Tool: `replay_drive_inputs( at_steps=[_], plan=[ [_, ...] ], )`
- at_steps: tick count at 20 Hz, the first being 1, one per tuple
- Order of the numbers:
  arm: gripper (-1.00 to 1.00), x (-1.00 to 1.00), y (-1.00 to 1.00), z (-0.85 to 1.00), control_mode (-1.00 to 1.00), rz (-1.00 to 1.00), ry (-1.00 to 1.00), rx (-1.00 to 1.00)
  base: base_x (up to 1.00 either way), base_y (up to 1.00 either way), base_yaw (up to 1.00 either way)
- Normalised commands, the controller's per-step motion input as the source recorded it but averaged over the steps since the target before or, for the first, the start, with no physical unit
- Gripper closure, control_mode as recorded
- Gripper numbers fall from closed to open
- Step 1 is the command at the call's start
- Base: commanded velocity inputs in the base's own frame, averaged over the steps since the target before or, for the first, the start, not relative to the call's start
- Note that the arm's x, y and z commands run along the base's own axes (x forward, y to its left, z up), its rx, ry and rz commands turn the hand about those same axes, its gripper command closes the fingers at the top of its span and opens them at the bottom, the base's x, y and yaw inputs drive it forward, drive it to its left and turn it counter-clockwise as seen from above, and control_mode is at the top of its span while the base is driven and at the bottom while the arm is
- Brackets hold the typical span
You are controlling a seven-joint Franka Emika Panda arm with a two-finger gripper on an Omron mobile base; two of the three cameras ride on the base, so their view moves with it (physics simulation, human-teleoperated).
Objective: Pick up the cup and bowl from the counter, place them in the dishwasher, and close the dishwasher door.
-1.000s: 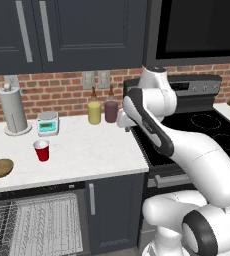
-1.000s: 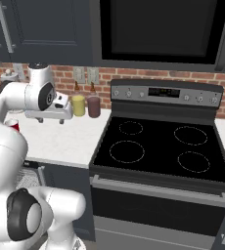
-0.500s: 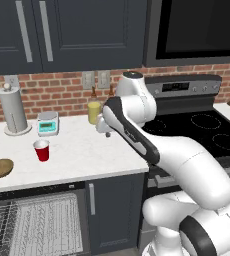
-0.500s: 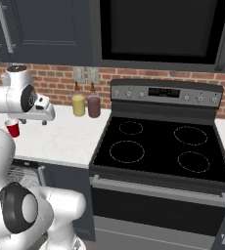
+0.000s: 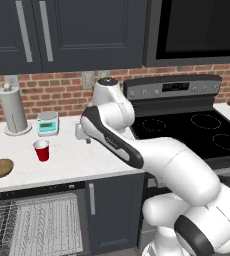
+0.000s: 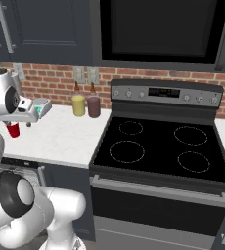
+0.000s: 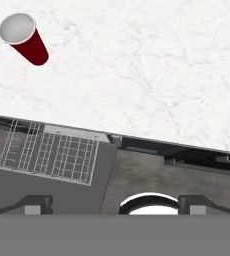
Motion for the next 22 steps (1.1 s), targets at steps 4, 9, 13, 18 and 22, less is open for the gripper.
replay_drive_inputs(
  at_steps=[4, 9, 13, 18, 22],
  plan=[
    [-1.00, 0.00, 0.72, -0.31, -1.00, 0.00, 0.04, -0.02, 0.00, 0.00, 0.00],
    [-1.00, 0.06, 0.58, -0.25, -1.00, 0.00, 0.03, 0.00, 0.00, 0.00, 0.00],
    [-1.00, 0.26, 0.49, -0.16, -1.00, 0.00, 0.08, 0.00, 0.00, 0.00, 0.00],
    [-1.00, 0.42, 0.11, -0.02, -1.00, 0.01, 0.13, 0.00, 0.00, 0.00, 0.00],
    [-1.00, 0.23, -0.05, 0.00, -1.00, 0.00, 0.00, 0.00, 0.00, 0.00, 0.00]
  ],
)
